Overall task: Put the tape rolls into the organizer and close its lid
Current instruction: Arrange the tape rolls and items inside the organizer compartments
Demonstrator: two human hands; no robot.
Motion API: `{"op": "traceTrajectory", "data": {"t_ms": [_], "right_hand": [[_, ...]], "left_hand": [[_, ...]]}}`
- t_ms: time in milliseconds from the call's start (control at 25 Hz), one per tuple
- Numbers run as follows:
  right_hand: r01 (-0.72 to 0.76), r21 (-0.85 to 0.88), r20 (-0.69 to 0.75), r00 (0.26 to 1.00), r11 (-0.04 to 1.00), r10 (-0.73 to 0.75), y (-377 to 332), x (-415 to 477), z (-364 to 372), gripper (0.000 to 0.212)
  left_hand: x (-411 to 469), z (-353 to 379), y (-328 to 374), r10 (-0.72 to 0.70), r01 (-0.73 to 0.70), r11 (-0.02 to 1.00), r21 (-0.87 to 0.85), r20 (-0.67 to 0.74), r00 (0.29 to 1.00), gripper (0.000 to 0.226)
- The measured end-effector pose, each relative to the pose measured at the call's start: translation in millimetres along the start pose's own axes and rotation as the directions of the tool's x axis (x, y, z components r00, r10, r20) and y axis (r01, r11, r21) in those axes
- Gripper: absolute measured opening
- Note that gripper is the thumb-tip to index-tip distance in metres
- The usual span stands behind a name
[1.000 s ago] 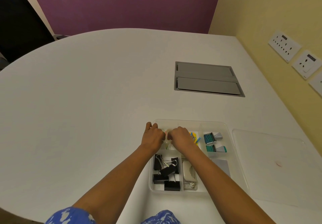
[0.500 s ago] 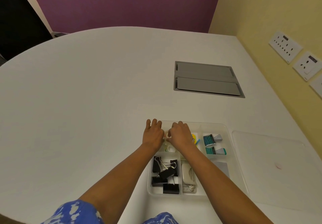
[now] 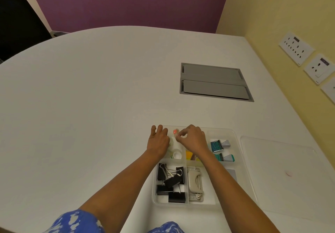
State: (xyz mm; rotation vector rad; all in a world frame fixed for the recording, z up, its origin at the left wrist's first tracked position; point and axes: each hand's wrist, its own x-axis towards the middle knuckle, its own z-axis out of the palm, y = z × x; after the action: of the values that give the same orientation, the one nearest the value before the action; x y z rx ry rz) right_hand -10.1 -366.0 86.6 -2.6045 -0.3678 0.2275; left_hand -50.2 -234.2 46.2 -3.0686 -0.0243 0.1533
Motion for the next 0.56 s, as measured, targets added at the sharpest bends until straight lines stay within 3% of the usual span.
{"op": "traceTrajectory", "data": {"t_ms": [120,200,360,560], "right_hand": [[-0.011,0.114,-0.043,0.999,0.993,0.016,2.3,1.1,-12.1,0.036],[0.006,0.074,-0.074,0.997,0.997,-0.001,3.4,0.8,-17.3,0.034],[0.155,-0.244,-0.032,0.985,0.957,-0.167,-5.7,-5.8,-10.4,0.035],[0.327,-0.563,0.164,0.944,0.759,-0.286,-15.1,-7.9,12.3,0.026]], "left_hand": [[-3.0,-1.2,1.8,-0.006,0.006,1.0,0.003,-0.024,1.0,0.022],[-4.9,-2.1,3.6,-0.014,0.015,1.0,0.014,-0.029,0.999,0.023],[-7.6,-2.3,7.0,-0.017,0.017,0.998,0.052,-0.004,1.0,0.028],[-7.4,-3.3,6.7,-0.03,0.03,0.999,0.02,0.008,1.0,0.031]]}}
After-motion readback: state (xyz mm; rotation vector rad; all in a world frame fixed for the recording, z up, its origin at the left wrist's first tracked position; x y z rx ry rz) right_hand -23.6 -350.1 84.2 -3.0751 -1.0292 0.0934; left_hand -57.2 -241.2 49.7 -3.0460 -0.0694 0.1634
